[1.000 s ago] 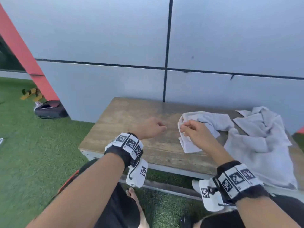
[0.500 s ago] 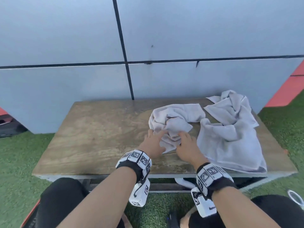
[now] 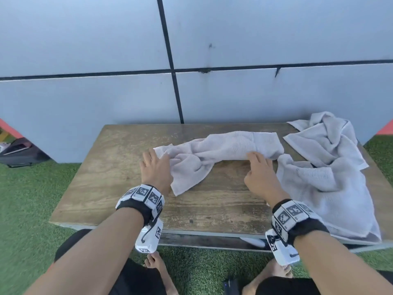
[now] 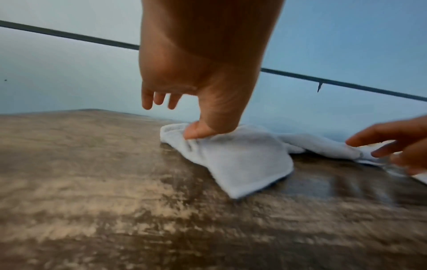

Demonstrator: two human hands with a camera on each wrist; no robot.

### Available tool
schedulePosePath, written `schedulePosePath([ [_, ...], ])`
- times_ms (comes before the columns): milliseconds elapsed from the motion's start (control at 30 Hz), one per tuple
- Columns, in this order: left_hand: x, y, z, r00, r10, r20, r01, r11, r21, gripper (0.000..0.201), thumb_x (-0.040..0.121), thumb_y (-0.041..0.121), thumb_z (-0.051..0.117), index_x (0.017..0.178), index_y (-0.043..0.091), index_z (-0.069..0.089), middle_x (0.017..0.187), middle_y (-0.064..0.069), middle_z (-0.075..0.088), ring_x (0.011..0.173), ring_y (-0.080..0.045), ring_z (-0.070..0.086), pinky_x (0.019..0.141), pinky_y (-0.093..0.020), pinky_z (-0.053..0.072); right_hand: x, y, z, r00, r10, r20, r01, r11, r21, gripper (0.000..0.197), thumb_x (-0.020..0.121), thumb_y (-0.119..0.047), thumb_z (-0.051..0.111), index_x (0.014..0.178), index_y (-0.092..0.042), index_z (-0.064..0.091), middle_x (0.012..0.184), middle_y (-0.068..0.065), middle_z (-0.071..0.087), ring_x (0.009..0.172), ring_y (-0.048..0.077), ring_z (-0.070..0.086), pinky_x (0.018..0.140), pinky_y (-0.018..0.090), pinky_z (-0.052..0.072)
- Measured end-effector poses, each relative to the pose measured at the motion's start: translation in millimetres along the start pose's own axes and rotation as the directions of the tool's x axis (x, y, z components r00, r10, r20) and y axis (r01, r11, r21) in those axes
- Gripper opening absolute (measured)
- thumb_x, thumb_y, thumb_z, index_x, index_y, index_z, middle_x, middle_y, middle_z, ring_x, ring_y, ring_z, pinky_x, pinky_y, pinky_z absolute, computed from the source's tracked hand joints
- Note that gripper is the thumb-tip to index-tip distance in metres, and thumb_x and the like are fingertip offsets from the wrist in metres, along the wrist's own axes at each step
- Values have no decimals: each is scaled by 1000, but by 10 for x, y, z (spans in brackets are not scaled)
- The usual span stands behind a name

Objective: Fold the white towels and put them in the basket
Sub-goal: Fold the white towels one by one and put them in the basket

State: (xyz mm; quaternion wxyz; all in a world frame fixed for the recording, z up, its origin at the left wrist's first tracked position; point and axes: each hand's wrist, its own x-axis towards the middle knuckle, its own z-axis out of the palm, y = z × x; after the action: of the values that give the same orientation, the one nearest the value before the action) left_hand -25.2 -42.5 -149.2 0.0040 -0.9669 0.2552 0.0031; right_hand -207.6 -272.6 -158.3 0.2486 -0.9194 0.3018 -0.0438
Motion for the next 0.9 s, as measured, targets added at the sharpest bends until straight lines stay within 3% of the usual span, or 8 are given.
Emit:
schedulePosePath([
  [133, -58, 136, -92, 968, 249, -28, -244, 913, -328, 64, 79, 0, 46, 138, 27, 44, 150, -12, 27, 135, -34, 26, 108, -49, 35, 133, 61, 40, 994, 31, 103, -13, 984, -175, 70, 94, -16, 41, 156, -17, 8, 163, 3, 18, 148, 27, 13, 115, 48, 24],
  [267, -118, 342, -41, 880, 436, 189, -319, 836, -446, 57, 91, 26, 52, 143, 42, 37, 152, -1, 28, 141, -31, 25, 111, -49, 32, 193, -7, 115, 994, -105, 22, 105, 917, -386, 54, 96, -29, 43, 147, -17, 33, 141, 6, 48, 125, 30, 44, 102, 46, 34],
  [367, -112, 320, 45, 830, 366, 420, -282, 926, -250, 72, 90, 38, 57, 152, 45, 21, 165, 4, -5, 152, -28, -3, 118, -60, 14, 86, -79, 183, 989, -144, 43, 149, 893, -424, 34, 96, -33, 44, 128, -23, 52, 125, 3, 55, 116, 27, 47, 97, 43, 36],
  [500, -173, 151, 98, 886, 204, 416, -146, 975, -167, 79, 88, 34, 54, 153, 49, 11, 164, -3, -22, 150, -33, -24, 119, -63, -5, -180, -215, 251, 986, -146, 77, 163, 940, -298, 17, 94, -34, 47, 94, -25, 61, 99, -3, 60, 99, 25, 54, 85, 40, 43],
  [633, -406, 189, 51, 948, 290, 128, -240, 920, -310, 51, 81, 47, 61, 128, 40, 45, 144, -2, 25, 139, -35, 16, 115, -51, 17, -279, -430, 238, 989, -54, 136, 40, 994, 103, 36, 97, -28, 44, 63, -18, 38, 57, -1, 44, 55, 18, 42, 55, 32, 34],
  [700, -535, 292, 12, 913, 390, 122, -292, 830, -475, 49, 75, 56, 69, 115, 39, 49, 122, 2, 37, 122, -27, 29, 108, -47, 30, -274, -584, 195, 992, -29, 120, -4, 964, 266, 38, 98, -23, 43, 62, -15, 35, 56, 2, 39, 53, 17, 34, 53, 31, 28],
  [800, -697, 459, -57, 875, 442, 195, -156, 641, -751, 66, 73, 66, 74, 121, 27, 50, 108, -10, 56, 110, -43, 49, 95, -59, 49, -304, -811, 90, 995, 30, 93, -70, 886, 457, 33, 99, -28, 46, 73, -10, 53, 67, 5, 57, 62, 21, 55, 59, 36, 46],
  [900, -763, 520, -177, 932, 338, 132, -30, 436, -900, 28, 91, 41, 70, 108, 19, 66, 87, 15, 71, 81, -1, 68, 73, -24, 57, -443, -950, -45, 989, 19, 146, -115, 718, 686, 24, 100, -29, 51, 97, -13, 67, 92, 4, 74, 86, 20, 73, 81, 40, 61],
])
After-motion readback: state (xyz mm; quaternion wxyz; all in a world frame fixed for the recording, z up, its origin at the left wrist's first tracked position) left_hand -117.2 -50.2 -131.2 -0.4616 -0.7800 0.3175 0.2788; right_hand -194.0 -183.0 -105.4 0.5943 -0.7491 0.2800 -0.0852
